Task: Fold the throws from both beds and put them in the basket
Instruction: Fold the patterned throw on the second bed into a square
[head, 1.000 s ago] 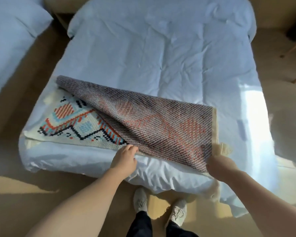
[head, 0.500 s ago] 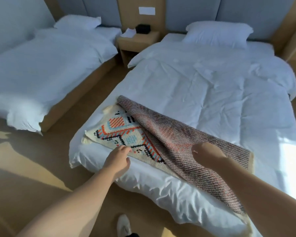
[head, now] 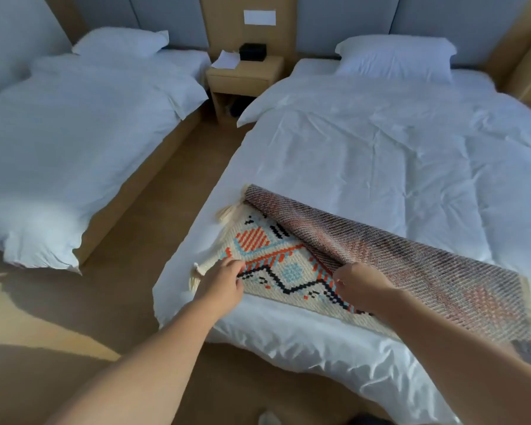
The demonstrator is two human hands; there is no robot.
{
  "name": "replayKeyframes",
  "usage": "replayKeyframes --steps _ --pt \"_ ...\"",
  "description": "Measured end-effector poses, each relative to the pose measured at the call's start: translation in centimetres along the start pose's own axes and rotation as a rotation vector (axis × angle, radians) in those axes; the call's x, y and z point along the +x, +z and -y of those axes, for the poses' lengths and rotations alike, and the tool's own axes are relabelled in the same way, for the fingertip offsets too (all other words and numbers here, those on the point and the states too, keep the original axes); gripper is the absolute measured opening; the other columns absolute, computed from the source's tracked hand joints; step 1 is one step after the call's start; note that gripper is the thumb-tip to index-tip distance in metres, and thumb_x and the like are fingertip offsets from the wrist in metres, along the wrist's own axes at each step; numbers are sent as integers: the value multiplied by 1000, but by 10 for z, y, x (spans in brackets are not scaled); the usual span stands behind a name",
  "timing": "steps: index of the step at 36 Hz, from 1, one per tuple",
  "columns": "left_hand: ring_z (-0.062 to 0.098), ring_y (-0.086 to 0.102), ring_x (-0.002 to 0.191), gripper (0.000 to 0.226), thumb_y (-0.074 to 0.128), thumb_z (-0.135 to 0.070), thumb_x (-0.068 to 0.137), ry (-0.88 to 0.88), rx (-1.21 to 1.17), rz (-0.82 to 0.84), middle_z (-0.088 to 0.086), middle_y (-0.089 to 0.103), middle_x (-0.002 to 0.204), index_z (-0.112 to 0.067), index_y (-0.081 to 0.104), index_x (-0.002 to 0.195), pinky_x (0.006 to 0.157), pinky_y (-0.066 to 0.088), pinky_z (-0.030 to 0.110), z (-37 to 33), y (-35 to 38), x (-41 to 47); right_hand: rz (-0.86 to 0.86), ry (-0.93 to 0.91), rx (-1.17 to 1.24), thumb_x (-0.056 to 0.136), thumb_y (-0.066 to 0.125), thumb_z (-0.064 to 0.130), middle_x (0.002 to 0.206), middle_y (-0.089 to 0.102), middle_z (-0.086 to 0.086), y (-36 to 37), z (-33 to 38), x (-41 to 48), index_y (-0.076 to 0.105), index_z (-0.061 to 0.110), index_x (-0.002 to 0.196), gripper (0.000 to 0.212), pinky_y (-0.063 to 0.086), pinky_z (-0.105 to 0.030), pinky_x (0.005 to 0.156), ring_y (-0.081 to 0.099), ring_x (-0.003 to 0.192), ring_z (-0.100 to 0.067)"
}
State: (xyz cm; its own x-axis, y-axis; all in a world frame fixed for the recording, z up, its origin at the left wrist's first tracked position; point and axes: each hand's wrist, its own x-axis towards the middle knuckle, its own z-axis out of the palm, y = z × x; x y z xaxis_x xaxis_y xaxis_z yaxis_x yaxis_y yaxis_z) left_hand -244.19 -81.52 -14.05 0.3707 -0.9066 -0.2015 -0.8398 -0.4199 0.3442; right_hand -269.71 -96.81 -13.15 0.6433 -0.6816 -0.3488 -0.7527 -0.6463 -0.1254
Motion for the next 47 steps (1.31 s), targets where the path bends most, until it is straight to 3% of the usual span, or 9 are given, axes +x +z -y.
replayKeyframes --steps 6,13,19,26,31,33,39,44,47 --pt "16 51 115 39 49 -15 92 49 36 53 -4 48 134 -22 50 130 90 44 30 17 -2 40 31 37 -1 91 40 20 91 66 -4 5 8 30 60 19 83 21 47 -30 66 60 79 -24" --pt "16 47 119 39 48 -13 91 117 51 104 -2 49 133 -19 52 129 96 42 30 26 -5 96 72 129 82 92 40 14 70 55 6 9 7 86 54 23 78 22 42 -25 50 58 68 -17" --pt "16 44 122 40 48 -13 92 148 67 91 -3 47 135 -19 51 131 100 40 30 37 -15 153 120 177 123 94 39 11 87 64 1 14 14 142 64 18 99 26 49 -24 55 61 73 -15" --pt "15 46 119 36 47 -17 94 197 73 136 -3 48 134 -19 51 130 97 41 29 71 0 224 104 158 152 94 40 11 107 57 -2 27 34 198 58 15 109 24 53 -31 74 57 88 -17" --pt "16 45 117 32 47 -15 94 273 140 168 -5 46 135 -20 53 126 96 42 30 112 38 305 121 94 -17 94 40 11 133 41 -9 60 45 257 56 20 121 33 43 -39 96 41 117 -23" --pt "19 43 119 35 47 -12 94 358 215 149 -1 45 137 -19 51 128 101 38 32 124 56 343 113 132 -43 92 43 8 149 27 -11 75 48 286 47 22 135 45 34 -43 108 29 134 -29" --pt "30 32 130 45 54 -12 88 528 374 48 10 33 145 -13 43 132 111 21 37 136 93 435 87 246 -104 93 48 11 158 2 -18 105 45 359 3 18 152 76 17 -47 118 13 144 -35" --pt "33 15 140 39 51 0 84 664 453 24 17 22 151 -10 46 121 118 5 43 134 112 465 3 318 -31 89 48 1 146 39 -11 107 28 386 20 17 150 69 43 -40 102 49 124 -28" --pt "34 6 143 49 46 4 85 704 496 -19 18 13 155 -10 40 131 118 -1 49 129 120 477 -76 385 -1 92 40 -1 112 61 -4 103 13 398 40 17 137 49 48 -35 77 62 92 -24"
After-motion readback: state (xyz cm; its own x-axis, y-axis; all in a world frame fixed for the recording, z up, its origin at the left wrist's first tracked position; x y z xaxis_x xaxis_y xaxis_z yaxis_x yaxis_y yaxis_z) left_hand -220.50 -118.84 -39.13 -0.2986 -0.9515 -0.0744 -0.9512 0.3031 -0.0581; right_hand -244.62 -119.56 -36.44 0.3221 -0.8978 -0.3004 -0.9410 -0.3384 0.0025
